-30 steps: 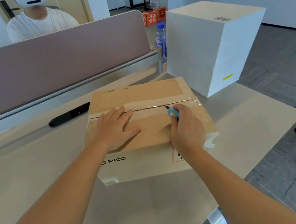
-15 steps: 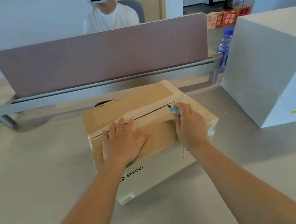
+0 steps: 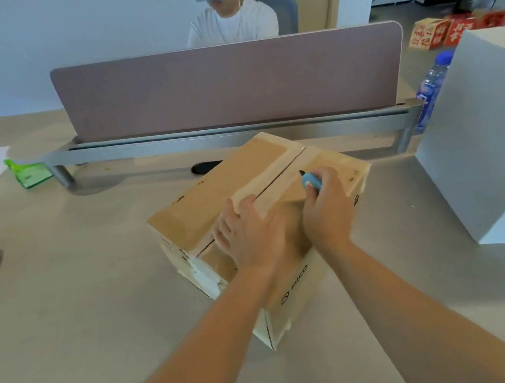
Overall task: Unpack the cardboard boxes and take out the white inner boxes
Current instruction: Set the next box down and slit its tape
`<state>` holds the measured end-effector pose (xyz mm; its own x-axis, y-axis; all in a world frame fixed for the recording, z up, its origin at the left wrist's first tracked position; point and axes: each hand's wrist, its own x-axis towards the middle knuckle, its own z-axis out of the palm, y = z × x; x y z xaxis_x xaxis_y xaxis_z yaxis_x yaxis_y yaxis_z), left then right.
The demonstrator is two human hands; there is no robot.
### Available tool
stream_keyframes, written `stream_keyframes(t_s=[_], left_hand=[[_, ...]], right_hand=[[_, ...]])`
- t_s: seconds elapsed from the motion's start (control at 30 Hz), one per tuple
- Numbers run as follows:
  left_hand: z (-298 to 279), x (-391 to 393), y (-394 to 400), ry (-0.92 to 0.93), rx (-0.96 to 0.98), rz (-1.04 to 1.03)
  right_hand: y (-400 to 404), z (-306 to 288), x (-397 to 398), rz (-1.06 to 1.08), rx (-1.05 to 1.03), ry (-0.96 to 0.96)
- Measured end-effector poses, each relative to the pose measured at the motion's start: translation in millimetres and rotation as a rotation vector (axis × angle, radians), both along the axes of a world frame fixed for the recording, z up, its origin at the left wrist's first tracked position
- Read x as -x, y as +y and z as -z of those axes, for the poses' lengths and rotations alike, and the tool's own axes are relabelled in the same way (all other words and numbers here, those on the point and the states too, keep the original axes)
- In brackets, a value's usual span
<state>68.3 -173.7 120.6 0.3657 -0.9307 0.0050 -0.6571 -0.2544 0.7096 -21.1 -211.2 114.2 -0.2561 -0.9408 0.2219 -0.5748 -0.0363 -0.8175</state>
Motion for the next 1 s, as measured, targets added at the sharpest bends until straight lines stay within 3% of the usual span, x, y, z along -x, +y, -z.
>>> stream_keyframes(t_s=[0.1,0.23,0.4,0.73,1.0], left_hand=[[-2.6,-43.3,-6.9,-0.187,0.022,0.241],[-1.8,-100.6,-28.0,-0.559,-0.153,0.540],[8.5,-111.9,-32.8,-0.794,-0.129,0.566],[18.6,-80.7,-26.6,-0.711,-0.157,0.344],[17.2,-10.6,-8.9,-0.567,-0.227,0.078]], right_hand=[[19.0,1.6,-14.0,0.018,0.004,-0.076],[32.3,11.1,-29.8,0.055,0.002,-0.175],[30.8,14.8,-36.4,0.076,0.021,-0.197],[-10.9,12.5,-2.1,-0.149,0.039,-0.170],[-30.6,-5.5,41.7,-0.284,-0.044,-0.005]])
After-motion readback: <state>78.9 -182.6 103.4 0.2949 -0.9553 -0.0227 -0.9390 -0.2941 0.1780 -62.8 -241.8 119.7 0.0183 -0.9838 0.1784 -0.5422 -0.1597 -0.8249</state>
